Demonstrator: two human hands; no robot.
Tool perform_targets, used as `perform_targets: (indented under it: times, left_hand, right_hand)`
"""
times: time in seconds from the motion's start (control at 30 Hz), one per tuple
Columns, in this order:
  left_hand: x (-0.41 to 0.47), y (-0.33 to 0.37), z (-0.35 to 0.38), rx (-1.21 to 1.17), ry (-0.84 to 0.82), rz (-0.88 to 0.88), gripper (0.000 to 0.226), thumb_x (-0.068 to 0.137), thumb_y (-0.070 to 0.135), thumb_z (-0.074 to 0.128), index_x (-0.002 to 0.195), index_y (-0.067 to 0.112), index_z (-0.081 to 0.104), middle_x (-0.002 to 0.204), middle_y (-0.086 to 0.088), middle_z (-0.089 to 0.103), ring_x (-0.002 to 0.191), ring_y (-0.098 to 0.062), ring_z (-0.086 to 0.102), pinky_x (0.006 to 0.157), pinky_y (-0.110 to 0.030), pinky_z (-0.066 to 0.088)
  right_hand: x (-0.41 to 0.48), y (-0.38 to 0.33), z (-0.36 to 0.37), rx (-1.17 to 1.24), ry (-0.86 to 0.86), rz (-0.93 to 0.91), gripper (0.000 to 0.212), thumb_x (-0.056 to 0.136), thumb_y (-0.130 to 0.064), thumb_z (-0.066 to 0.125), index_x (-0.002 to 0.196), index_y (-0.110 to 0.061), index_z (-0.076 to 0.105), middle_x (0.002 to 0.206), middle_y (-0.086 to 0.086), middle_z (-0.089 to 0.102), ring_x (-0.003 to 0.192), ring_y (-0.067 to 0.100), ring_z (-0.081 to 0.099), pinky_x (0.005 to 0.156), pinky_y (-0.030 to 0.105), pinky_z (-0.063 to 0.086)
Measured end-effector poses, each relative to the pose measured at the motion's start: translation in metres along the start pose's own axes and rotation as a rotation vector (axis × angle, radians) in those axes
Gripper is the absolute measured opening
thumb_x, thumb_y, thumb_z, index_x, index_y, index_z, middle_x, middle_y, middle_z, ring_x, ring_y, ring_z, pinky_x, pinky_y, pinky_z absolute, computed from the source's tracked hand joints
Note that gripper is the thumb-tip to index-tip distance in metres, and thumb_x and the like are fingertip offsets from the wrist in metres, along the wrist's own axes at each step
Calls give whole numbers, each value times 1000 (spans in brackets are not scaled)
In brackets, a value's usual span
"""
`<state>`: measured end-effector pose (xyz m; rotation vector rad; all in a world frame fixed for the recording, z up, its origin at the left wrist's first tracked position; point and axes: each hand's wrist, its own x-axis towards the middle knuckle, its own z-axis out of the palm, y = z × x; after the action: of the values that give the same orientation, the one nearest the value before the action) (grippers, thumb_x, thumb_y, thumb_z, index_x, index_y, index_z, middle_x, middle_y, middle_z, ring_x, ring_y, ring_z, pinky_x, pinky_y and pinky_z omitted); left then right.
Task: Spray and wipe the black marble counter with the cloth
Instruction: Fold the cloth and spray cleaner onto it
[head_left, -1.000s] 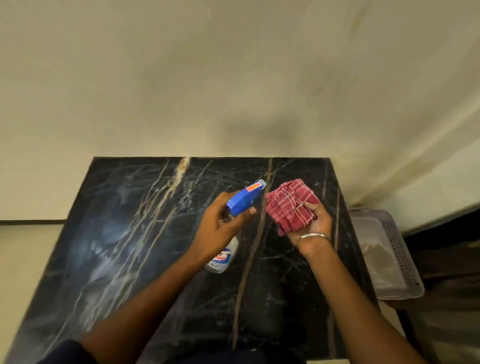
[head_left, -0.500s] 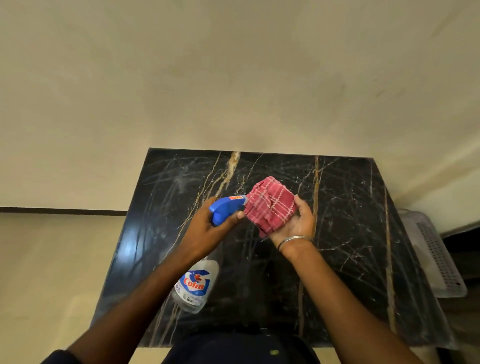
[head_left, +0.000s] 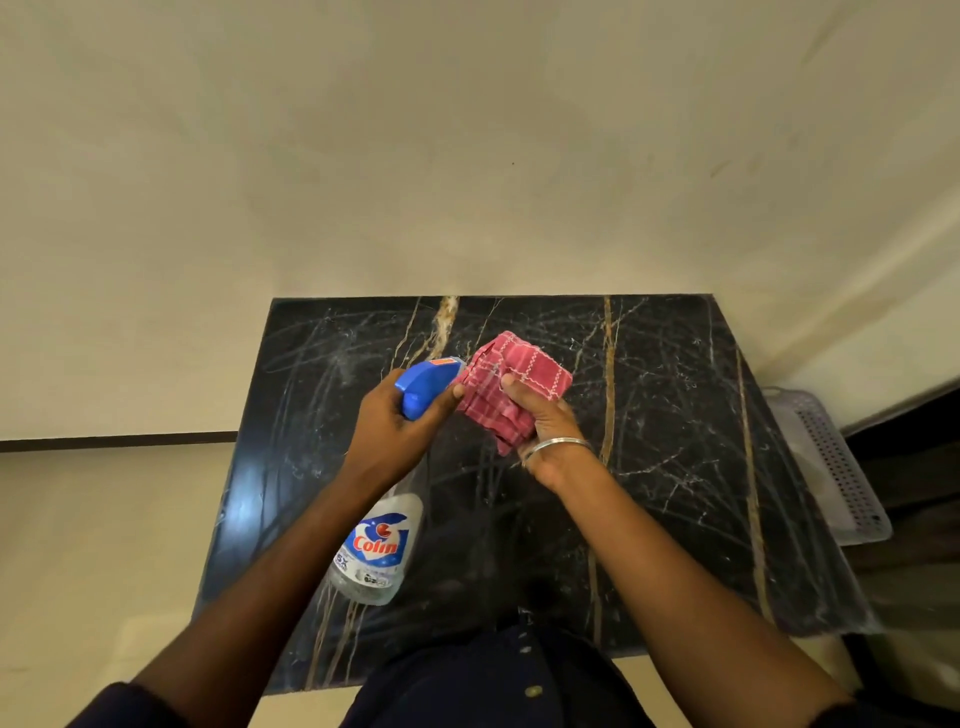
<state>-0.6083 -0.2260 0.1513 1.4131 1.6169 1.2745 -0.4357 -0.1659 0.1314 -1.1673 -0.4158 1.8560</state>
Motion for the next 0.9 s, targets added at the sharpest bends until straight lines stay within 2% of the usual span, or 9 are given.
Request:
perform_targets:
  times: [0.1, 0.17, 0.33, 0.43, 0.53, 0.67, 0.77, 0.83, 0.9]
  left_hand:
    - [-4, 5, 6, 23, 21, -13, 36, 88, 38, 69, 113, 11, 69, 85, -8, 68, 69, -13, 63, 66, -13, 50]
    - [-6, 10, 10, 36, 15, -25, 40, 87, 41, 68, 114, 12, 68, 85, -5, 67, 68, -8, 61, 65, -11, 48]
    - [-14, 26, 25, 79, -18, -65, 41, 83, 52, 64, 109, 21, 67, 81, -2, 67, 65, -8, 61, 62, -15, 50]
    - [-17, 34, 35, 112, -15, -104, 31, 84, 48, 67, 90, 18, 68, 64, 1, 62, 52, -4, 54, 53, -14, 45]
    - [-19, 38, 43, 176, 3, -131, 29, 87, 41, 70, 68, 23, 59, 52, 8, 53, 43, -3, 48, 47, -12, 38]
    - [-23, 43, 51, 205, 25, -139, 28, 89, 42, 70, 72, 21, 62, 55, 4, 56, 45, -5, 49, 49, -18, 42]
    - [-26, 45, 56, 211, 38, -153, 32, 89, 43, 69, 74, 15, 64, 55, 0, 57, 45, -8, 50, 50, -24, 43]
    - [-27, 48, 57, 199, 44, -170, 33, 89, 43, 70, 72, 16, 63, 54, 3, 56, 44, -5, 48, 48, -21, 42]
    - [-28, 50, 58, 173, 60, -181, 33, 89, 40, 70, 68, 16, 61, 51, 6, 53, 41, -3, 47, 45, -16, 39]
  right_hand:
    - [6, -3, -6, -60, 15, -47, 40, 74, 6, 77, 111, -4, 67, 102, 17, 73, 89, 32, 72, 82, 50, 59]
    - [10, -4, -10, -98, 41, -75, 38, 69, 10, 79, 103, -5, 70, 96, 17, 74, 88, 34, 72, 86, 55, 56]
    - [7, -11, -18, -150, 58, -83, 37, 77, -10, 81, 111, -10, 67, 101, 14, 75, 91, 32, 73, 85, 50, 58]
    - [3, -20, -24, -38, 8, 23, 36, 86, -14, 67, 120, -3, 62, 103, 17, 72, 93, 32, 70, 79, 44, 59]
    - [1, -24, -29, -34, -46, 24, 50, 70, -9, 62, 118, 5, 60, 104, 21, 63, 93, 33, 63, 79, 43, 55]
    - [-3, -28, -31, -89, -94, 10, 53, 55, -7, 60, 107, 4, 59, 106, 24, 55, 98, 38, 57, 82, 45, 52]
    - [-6, -29, -34, -90, -116, 16, 47, 58, -4, 54, 104, 3, 60, 103, 22, 58, 96, 36, 59, 83, 45, 53]
    - [-7, -28, -38, -84, -141, 27, 48, 62, -3, 52, 109, 3, 60, 103, 21, 60, 96, 35, 60, 87, 47, 53]
    - [-8, -28, -39, -94, -147, 34, 43, 65, -2, 50, 107, 2, 60, 99, 19, 61, 91, 33, 62, 84, 47, 53]
